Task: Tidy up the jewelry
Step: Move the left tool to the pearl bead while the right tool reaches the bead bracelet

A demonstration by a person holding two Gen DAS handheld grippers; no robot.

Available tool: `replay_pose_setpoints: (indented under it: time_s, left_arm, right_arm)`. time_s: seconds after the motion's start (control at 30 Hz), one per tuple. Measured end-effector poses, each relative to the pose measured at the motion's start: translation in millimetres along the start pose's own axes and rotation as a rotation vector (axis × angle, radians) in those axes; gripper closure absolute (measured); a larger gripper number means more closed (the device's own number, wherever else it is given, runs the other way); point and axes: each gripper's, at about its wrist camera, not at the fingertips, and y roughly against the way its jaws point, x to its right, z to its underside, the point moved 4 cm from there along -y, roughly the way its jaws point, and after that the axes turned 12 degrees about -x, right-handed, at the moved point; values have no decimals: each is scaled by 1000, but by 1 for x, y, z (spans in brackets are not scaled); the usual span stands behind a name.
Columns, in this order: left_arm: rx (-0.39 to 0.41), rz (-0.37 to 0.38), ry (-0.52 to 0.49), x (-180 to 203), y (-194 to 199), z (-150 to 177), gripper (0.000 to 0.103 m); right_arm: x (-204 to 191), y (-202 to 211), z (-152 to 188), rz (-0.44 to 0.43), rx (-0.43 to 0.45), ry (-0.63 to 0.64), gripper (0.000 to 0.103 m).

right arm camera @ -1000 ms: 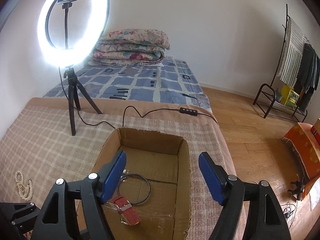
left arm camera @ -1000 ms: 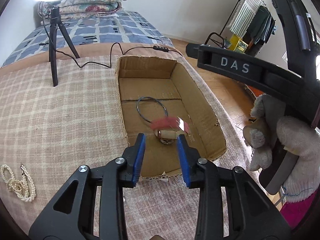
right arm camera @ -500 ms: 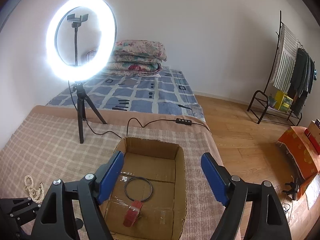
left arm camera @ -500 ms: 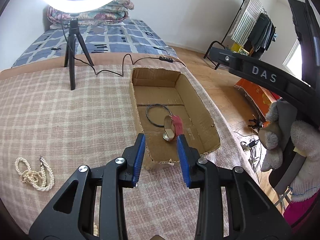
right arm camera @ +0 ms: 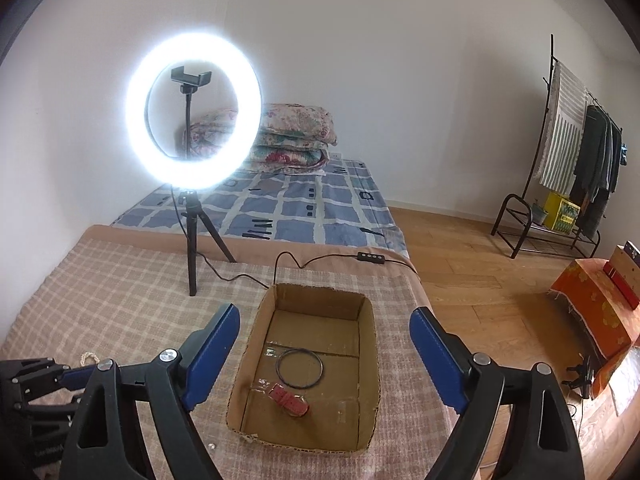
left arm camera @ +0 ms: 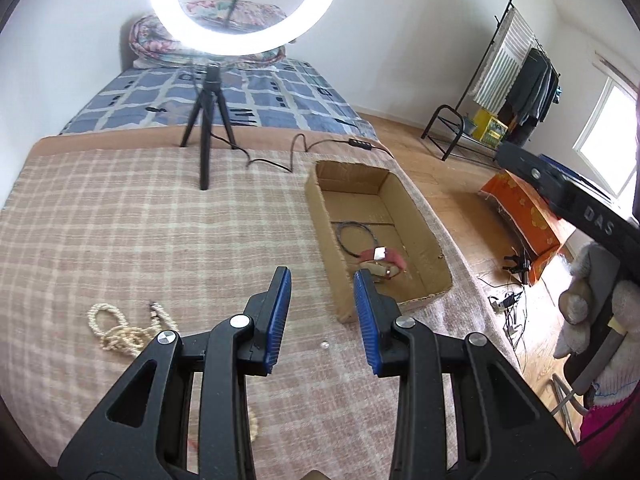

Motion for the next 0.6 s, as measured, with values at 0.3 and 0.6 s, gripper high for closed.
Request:
replay_pose_setpoints:
  time_s: [0.3,0.6]
  left_arm:
    - [48,-48,32,-53,51,16,71]
    - [30,-109,52,-104,76,51,71]
  right_arm:
    - [-40,43,23,-66,61,84,14]
    - [-78,57,64,-153,44,167,15]
